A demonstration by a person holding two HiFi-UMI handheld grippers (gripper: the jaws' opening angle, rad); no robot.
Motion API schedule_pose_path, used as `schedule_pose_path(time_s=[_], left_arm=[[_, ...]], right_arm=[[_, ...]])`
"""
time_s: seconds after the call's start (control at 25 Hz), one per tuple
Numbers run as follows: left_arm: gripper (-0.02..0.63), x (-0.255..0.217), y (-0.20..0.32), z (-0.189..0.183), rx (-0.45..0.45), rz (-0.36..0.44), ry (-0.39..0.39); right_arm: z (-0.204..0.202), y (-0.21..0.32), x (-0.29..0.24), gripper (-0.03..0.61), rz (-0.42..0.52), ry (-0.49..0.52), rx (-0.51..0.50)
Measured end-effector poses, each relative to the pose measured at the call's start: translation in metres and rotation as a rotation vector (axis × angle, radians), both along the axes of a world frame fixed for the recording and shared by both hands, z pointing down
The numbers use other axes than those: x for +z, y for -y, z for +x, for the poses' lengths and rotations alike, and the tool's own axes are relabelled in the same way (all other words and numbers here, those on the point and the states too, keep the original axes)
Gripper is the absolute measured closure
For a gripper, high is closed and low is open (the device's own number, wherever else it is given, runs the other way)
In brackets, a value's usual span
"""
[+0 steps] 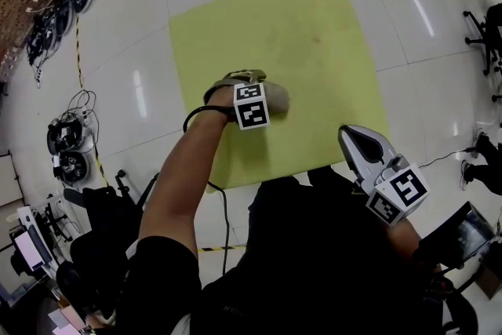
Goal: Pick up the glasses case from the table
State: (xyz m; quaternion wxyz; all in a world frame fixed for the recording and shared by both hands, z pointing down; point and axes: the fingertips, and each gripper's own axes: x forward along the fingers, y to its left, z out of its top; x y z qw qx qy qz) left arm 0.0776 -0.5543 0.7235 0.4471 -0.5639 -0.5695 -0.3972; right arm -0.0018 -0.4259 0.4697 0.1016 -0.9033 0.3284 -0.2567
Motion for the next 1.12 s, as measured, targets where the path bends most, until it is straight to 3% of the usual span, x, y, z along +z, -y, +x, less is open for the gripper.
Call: schedule_pose_path(time_s=[0.28,0.6,0.72,0.92,1.12], left_arm=[[0.189,-0.001,-0.009,0.000,-0.097,-0.052,0.015],[0.190,-0.044,-0.021,-0.013,-0.294,-0.239,0.045],[0.190,-0.074,-0.019,-0.024,-0.418,-0.367,0.068],[0.192,-0.132,-0.017,-0.040,-0.660,-0.675,0.120],[0.195,-0.190,-0.016,-0.051,-0.821,-0.946,0.182]], right_arm=[[-0.002,-0.006,-0.001,0.577,-0.005,-0.015,0.004],[-0.013,0.008,-0.018,0.577,0.002,-0.040,-0.039],[-0.024,0.018,-0.024,0.577,-0.011,-0.056,-0.064],[-0.034,0.035,-0.032,0.577,-0.008,-0.079,-0.114],[-0.042,0.039,-0.043,0.577,0.003,-0.109,-0.153]])
